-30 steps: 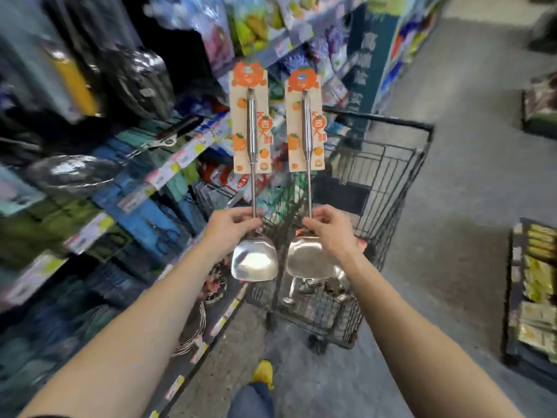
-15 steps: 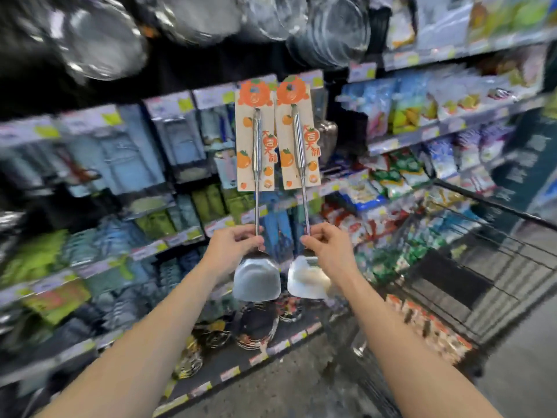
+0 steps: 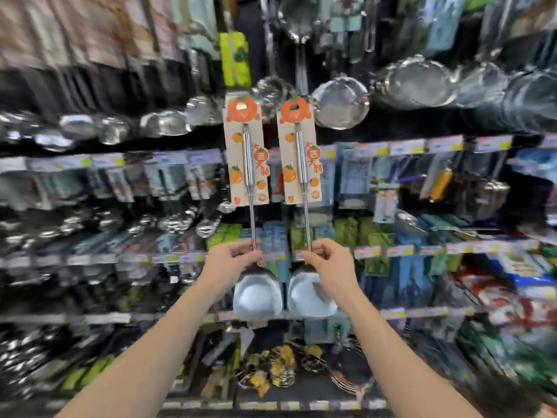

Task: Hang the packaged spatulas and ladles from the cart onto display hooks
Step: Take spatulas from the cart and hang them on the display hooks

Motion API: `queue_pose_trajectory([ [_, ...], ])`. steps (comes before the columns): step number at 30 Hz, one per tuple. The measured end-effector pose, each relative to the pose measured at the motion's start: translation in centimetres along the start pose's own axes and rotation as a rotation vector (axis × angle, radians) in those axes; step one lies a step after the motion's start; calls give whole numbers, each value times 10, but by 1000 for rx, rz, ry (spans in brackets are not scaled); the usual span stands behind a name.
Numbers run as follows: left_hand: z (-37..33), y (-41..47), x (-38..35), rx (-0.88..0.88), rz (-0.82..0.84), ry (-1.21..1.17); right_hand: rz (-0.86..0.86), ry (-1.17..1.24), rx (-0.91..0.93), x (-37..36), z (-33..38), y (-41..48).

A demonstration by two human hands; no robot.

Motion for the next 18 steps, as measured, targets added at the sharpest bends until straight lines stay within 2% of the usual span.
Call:
queue_pose_trajectory([
  [8,51,-45,192,28,-155,42,158,107,1,-194,50,-24],
  [18,91,-14,339,51,-295,22,267,134,64,-359,83,18],
])
Point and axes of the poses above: each hand's wrist, its own y-axis towards the middle knuckle, its own x-axis out of the back of the hand, z = x × y, the point moved 3 cm from there along y, towards the middle knuckle, and after that the axes turned 13 degrees about y, right-handed, at the moved point
